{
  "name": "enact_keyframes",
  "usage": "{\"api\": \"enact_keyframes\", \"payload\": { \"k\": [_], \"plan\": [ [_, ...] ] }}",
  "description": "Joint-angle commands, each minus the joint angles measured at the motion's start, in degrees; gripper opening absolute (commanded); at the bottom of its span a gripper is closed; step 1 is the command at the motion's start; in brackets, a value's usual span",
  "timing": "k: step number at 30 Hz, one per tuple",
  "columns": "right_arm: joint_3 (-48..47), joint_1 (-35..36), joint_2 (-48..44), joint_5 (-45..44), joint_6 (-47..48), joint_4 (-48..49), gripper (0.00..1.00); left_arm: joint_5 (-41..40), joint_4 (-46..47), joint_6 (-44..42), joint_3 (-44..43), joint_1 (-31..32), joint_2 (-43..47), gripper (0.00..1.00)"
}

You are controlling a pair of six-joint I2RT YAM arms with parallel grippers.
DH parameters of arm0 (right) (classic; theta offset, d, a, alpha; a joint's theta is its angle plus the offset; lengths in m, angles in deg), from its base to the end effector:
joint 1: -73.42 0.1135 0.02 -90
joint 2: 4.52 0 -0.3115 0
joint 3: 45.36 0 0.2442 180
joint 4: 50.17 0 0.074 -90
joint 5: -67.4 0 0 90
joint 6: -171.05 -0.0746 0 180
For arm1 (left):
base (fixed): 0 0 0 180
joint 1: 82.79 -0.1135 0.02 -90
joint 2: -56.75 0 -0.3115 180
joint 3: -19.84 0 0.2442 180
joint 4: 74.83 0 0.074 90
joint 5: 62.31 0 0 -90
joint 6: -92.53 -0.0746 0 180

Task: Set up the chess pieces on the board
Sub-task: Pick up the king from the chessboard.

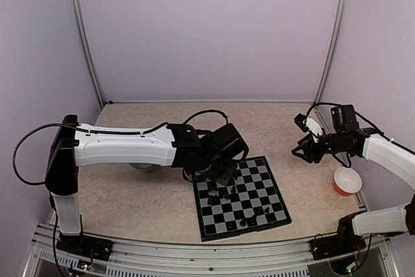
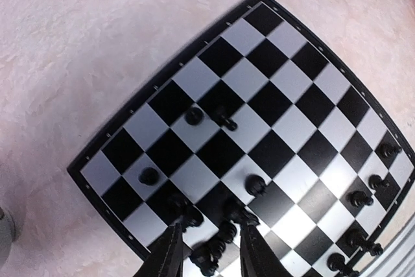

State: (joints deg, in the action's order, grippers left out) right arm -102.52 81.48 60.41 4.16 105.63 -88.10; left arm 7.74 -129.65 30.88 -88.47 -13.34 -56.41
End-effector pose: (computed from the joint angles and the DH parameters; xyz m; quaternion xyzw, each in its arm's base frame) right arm 0.2212 0.0652 0.2620 -0.3369 0.8402 0.1594 0.3938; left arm 0.1848 -0.4205 0.2549 0.2912 0.9060 -0.0842 0.2954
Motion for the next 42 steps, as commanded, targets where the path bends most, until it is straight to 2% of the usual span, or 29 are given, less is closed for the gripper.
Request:
{"api": "enact_keyframes", "payload": {
  "k": [1, 6, 18, 24, 32, 42],
  "plan": [
    [0.04, -0.50, -1.34, 0.31, 0.47, -0.66, 0.48, 2.04, 2.42, -3.96, -3.28, -1.76, -3.19, 0.32],
    [0.05, -0.50, -1.29, 0.26, 0.56, -0.72, 0.48, 6.11, 1.82, -6.02, -6.19, -2.04, -8.35, 0.39],
    [-0.03, -0.50, -0.90, 0.23, 0.65, -0.73, 0.48, 10.48, 3.11, -6.38, -6.12, -1.96, -12.48, 0.35],
    [0.05, -0.50, -0.85, 0.17, 0.65, -0.72, 0.48, 10.57, 3.69, -6.56, -6.60, -2.04, -13.81, 0.28],
    [0.05, -0.50, -0.77, 0.04, 0.65, -0.65, 0.48, 8.39, 2.98, -6.65, -7.21, -1.12, -13.88, 0.10],
    [0.05, -0.50, -0.84, 0.22, 0.73, -0.76, 0.48, 2.76, 0.01, -5.17, -4.93, 6.05, -3.20, 0.07]
  ]
}}
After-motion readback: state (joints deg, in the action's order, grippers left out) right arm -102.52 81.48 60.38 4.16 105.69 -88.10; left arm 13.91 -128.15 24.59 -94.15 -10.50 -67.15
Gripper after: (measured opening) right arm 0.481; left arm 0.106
